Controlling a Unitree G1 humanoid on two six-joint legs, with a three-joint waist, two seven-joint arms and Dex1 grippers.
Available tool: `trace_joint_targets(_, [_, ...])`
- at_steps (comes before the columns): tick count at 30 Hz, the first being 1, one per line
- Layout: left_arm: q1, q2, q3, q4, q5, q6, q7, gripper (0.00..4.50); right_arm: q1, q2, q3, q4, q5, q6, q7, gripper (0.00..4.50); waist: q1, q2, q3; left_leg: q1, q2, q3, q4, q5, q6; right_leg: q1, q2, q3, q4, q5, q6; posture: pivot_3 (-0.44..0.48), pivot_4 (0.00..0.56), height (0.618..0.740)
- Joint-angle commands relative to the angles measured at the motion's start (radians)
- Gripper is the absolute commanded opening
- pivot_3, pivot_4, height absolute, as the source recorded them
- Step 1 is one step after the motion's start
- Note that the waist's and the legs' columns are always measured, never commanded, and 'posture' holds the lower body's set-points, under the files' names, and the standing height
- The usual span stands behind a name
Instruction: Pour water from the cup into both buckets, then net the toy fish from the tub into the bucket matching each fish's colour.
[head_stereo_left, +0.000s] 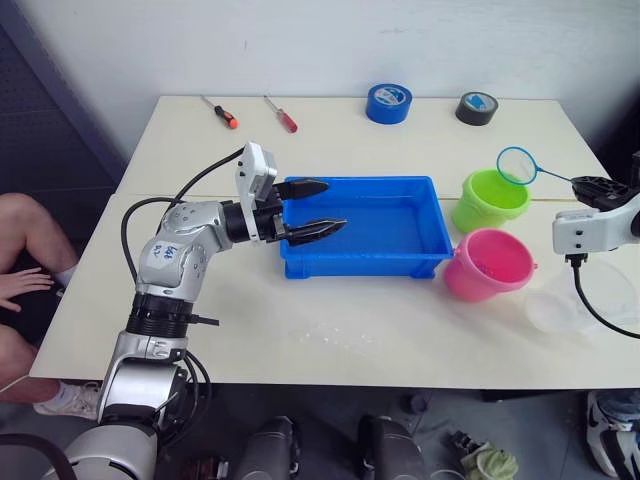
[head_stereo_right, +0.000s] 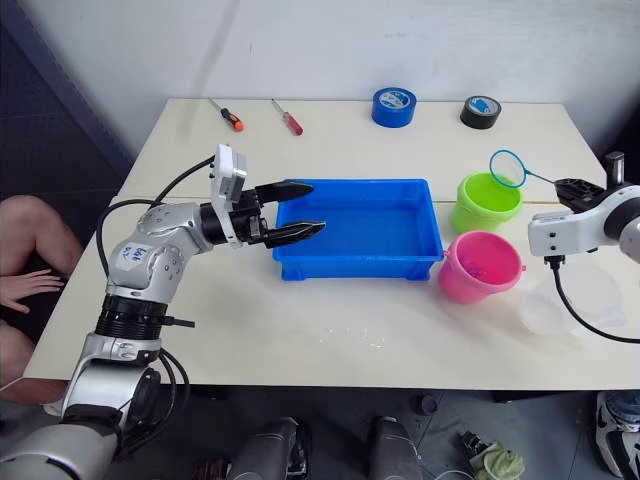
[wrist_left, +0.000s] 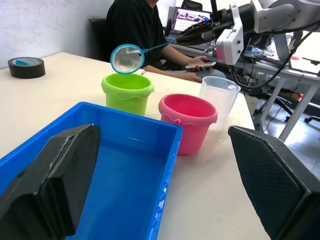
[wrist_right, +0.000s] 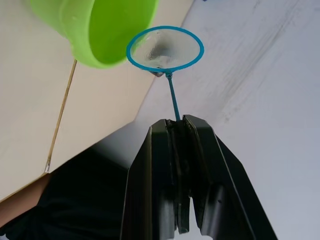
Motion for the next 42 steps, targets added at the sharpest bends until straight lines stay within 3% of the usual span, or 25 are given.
trace_joint_targets(1, [-0.012,0.009,0.012,-0.016,0.001,-0.013,-0.004,4.47,-0.027,0.019,-0.06,0.014,0.062,0.029,0.017,0.0,0.0,0.0,0.0,0.0,0.0,0.0,0.0,0.0,0.0,0.0,0.0,0.0,0.0,0.0,0.0,0.0,0.15,0.74])
trace_joint_targets(5, [0.021,0.05,0.006,-0.062,-0.015,0.023,-0.046,4.47,0.004,0.148,-0.221,-0.039,0.468,0.176,0.222,0.0,0.001,0.0,0.0,0.0,0.0,0.0,0.0,0.0,0.0,0.001,0.0,0.0,0.0,0.0,0.0,0.0,0.15,0.74])
trace_joint_targets(9, [0.114,0.18,-0.008,-0.187,-0.044,0.063,-0.179,4.47,0.09,0.25,-0.39,-0.331,0.98,0.546,0.506,0.0,-0.004,0.0,0.0,0.0,0.002,-0.003,0.0,0.0,0.0,0.002,0.001,-0.003,0.001,0.0,0.0,0.0,0.15,0.74])
trace_joint_targets(13, [0.239,0.336,0.006,-0.32,-0.085,0.134,-0.279,4.47,0.221,0.284,-0.477,-0.596,1.338,0.865,0.608,0.0,0.002,0.0,0.0,0.001,0.002,-0.006,0.0,0.0,0.0,0.002,0.001,-0.004,0.002,0.0,0.0,0.0,0.15,0.74])
trace_joint_targets(20, [0.444,0.495,0.008,-0.438,-0.03,0.074,-0.318,4.47,0.376,0.367,-0.318,-0.781,1.36,0.909,0.655,0.0,0.006,0.0,0.0,0.001,-0.001,-0.008,0.0,-0.002,0.001,0.005,-0.003,-0.003,-0.003,0.0,-0.001,0.0,0.15,0.74])
trace_joint_targets(24, [0.468,0.491,0.023,-0.433,-0.016,0.044,-0.283,4.47,0.402,0.427,-0.106,-0.726,1.139,0.751,0.67,0.0,0.005,0.0,0.0,0.001,-0.001,-0.007,0.0,-0.002,0.002,0.004,-0.003,-0.002,-0.002,0.0,-0.001,0.0,0.15,0.74])
trace_joint_targets(28, [0.462,0.47,0.027,-0.423,-0.019,0.042,-0.253,4.47,0.387,0.467,0.004,-0.626,1.021,0.678,0.685,0.0,0.003,-0.001,0.0,0.001,-0.001,-0.005,0.0,-0.002,0.001,0.002,-0.002,-0.002,0.0,0.0,-0.001,0.0,0.15,0.74])
trace_joint_targets(33, [0.405,0.412,0.045,-0.357,-0.042,0.064,-0.196,4.5,0.382,0.484,0.011,-0.542,0.921,0.622,0.639,1.96,0.006,-0.001,0.0,0.001,-0.001,-0.005,0.001,-0.002,0.002,0.002,-0.002,-0.003,0.001,0.0,-0.001,0.0,0.15,0.74])
trace_joint_targets(38, [0.329,0.354,0.086,-0.278,-0.096,0.13,-0.15,4.5,0.519,0.452,-0.328,-0.706,1.054,0.774,0.562,4.37,0.008,-0.001,0.0,0.001,-0.001,-0.006,0.001,-0.002,0.001,0.002,-0.002,-0.003,0.002,0.0,0.0,0.0,0.15,0.74])
trace_joint_targets(42, [0.262,0.306,0.11,-0.166,-0.06,0.091,-0.084,4.5,0.71,0.494,-0.749,-0.768,1.179,0.926,0.535,4.44,0.016,-0.001,0.0,0.001,-0.001,-0.007,0.0,-0.002,0.001,0.004,-0.001,-0.005,0.002,0.0,0.0,0.0,0.15,0.74])
